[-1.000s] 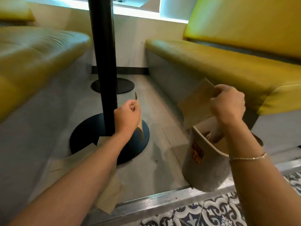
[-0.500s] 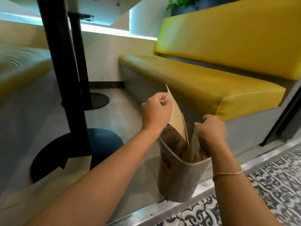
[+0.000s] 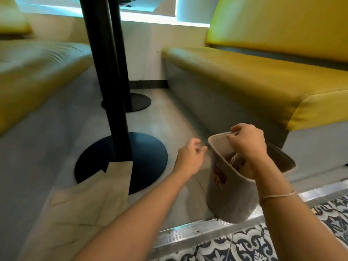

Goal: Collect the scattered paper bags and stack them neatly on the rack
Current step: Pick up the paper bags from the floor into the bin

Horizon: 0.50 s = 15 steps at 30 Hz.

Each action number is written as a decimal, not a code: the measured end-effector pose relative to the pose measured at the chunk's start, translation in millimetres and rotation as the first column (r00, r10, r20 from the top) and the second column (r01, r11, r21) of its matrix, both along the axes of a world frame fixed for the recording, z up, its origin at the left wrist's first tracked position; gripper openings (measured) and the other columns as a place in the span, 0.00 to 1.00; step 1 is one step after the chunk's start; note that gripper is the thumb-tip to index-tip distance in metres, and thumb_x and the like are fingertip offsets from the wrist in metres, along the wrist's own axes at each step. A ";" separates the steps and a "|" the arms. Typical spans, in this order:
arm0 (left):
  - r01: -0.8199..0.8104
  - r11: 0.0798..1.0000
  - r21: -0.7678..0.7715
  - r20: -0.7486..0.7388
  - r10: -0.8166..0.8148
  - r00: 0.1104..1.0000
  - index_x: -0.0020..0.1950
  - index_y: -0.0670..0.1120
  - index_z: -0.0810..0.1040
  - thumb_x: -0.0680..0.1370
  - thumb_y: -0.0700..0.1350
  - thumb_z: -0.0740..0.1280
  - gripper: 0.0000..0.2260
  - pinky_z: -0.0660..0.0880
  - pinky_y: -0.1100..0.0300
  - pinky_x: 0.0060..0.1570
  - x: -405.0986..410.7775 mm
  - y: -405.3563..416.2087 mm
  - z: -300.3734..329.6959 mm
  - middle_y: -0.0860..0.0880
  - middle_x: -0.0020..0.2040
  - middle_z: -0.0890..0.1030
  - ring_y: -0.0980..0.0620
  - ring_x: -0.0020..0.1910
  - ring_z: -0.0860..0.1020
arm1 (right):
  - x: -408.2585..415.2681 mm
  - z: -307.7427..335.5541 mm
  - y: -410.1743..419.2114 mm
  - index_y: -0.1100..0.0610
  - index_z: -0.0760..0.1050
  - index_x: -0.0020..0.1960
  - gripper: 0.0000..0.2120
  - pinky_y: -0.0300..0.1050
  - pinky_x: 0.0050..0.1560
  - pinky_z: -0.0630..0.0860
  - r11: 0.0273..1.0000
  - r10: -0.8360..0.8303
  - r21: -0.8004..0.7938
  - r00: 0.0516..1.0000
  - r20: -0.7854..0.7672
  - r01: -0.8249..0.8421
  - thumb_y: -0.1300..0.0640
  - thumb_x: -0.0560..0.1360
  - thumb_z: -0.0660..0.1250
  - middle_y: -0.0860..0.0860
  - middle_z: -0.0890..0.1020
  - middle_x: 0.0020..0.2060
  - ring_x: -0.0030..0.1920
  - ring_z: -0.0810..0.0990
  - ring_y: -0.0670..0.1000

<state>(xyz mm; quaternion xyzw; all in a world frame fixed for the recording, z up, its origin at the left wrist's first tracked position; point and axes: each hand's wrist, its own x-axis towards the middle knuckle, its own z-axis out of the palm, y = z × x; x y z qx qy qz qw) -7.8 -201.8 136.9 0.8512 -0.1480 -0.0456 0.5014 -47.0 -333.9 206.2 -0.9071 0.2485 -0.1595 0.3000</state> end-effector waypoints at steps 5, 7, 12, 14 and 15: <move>-0.146 0.905 0.399 -0.132 0.215 0.968 0.63 0.45 0.73 0.78 0.46 0.62 0.14 0.74 0.54 0.57 14.5 84.8 -85.4 0.45 0.61 0.78 0.45 0.60 0.75 | 15.2 -21.7 50.9 0.55 0.74 0.62 0.13 0.50 0.53 0.79 0.973 0.200 -0.092 0.974 -0.110 -0.210 0.58 0.78 0.63 0.55 0.79 0.54 0.49 0.79 0.53; -0.126 0.824 0.552 -0.171 0.260 0.950 0.63 0.42 0.72 0.78 0.44 0.61 0.14 0.74 0.53 0.57 11.8 118.3 -117.0 0.42 0.61 0.76 0.42 0.60 0.74 | 21.3 -39.4 71.3 0.55 0.74 0.62 0.13 0.52 0.55 0.79 0.952 0.263 -0.107 0.946 -0.190 -0.287 0.57 0.78 0.63 0.54 0.79 0.54 0.50 0.80 0.53; -0.096 0.654 0.750 -0.174 0.336 0.926 0.67 0.44 0.67 0.78 0.45 0.60 0.17 0.71 0.52 0.60 -1.1 186.2 -167.5 0.44 0.64 0.68 0.44 0.63 0.68 | 31.3 -98.6 109.4 0.52 0.74 0.62 0.14 0.43 0.50 0.77 0.870 0.361 -0.173 0.836 -0.413 -0.461 0.55 0.77 0.64 0.52 0.79 0.53 0.48 0.78 0.51; -0.089 0.604 0.792 -0.161 0.347 0.924 0.67 0.47 0.66 0.76 0.49 0.62 0.20 0.71 0.52 0.59 -2.7 206.6 -181.9 0.44 0.64 0.68 0.44 0.63 0.68 | 32.4 -117.6 120.0 0.52 0.73 0.63 0.14 0.43 0.52 0.76 0.819 0.403 -0.179 0.769 -0.496 -0.545 0.54 0.78 0.63 0.53 0.78 0.55 0.51 0.78 0.51; -0.084 0.591 0.802 -0.158 0.347 0.925 0.67 0.47 0.65 0.75 0.51 0.63 0.21 0.71 0.53 0.58 -3.5 215.2 -188.3 0.44 0.64 0.68 0.44 0.62 0.68 | 32.5 -124.5 123.9 0.52 0.73 0.64 0.15 0.43 0.53 0.76 0.799 0.417 -0.178 0.742 -0.524 -0.575 0.53 0.78 0.63 0.53 0.77 0.56 0.53 0.77 0.52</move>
